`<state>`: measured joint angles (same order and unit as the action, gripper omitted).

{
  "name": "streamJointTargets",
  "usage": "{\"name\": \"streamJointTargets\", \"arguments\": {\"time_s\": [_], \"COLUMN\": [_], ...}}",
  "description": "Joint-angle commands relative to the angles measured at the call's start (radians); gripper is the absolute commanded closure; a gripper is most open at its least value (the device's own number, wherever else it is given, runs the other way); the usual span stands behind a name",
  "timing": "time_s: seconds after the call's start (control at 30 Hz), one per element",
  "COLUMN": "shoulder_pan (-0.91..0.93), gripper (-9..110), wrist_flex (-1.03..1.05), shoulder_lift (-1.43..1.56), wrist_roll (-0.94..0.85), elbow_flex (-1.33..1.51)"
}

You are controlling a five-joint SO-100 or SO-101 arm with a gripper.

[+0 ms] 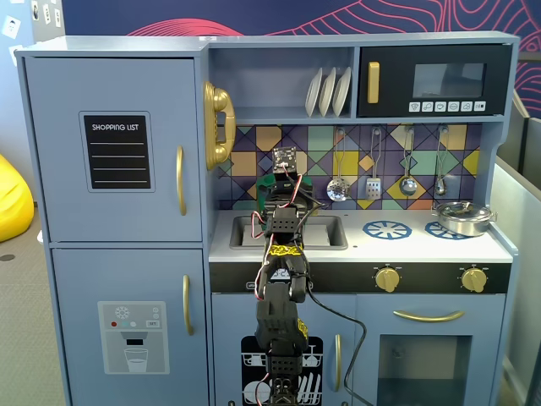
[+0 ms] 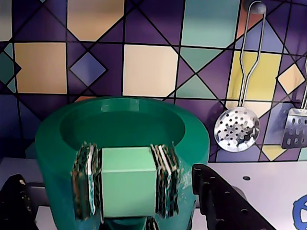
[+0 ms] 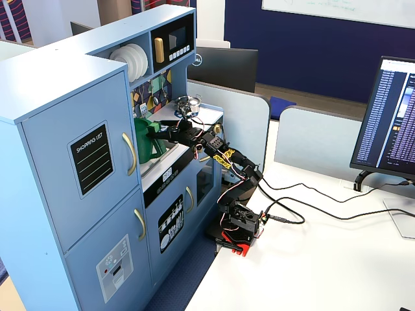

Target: Take off the lid from the green recipient and place it on the counter

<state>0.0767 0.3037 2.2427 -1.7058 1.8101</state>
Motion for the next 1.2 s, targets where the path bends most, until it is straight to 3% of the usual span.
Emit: {"name": "streamJointTargets", "arguments": {"time_s": [0.0,0.7,0.9,1.17], "shoulder_pan": [-0.009,-0.012,-0.021,-0.038], "gripper": [65,73,101,101], "wrist_flex": [-0.035,0.003,0.028,-0.014], "shoulder_lift": [-0.017,-0.098,-0.104,-0.095], "wrist_roll": [-0.008,0.025,-0.011,0.006], "elbow_flex": [-0.094,-0.153,-0.156,-0.183]}}
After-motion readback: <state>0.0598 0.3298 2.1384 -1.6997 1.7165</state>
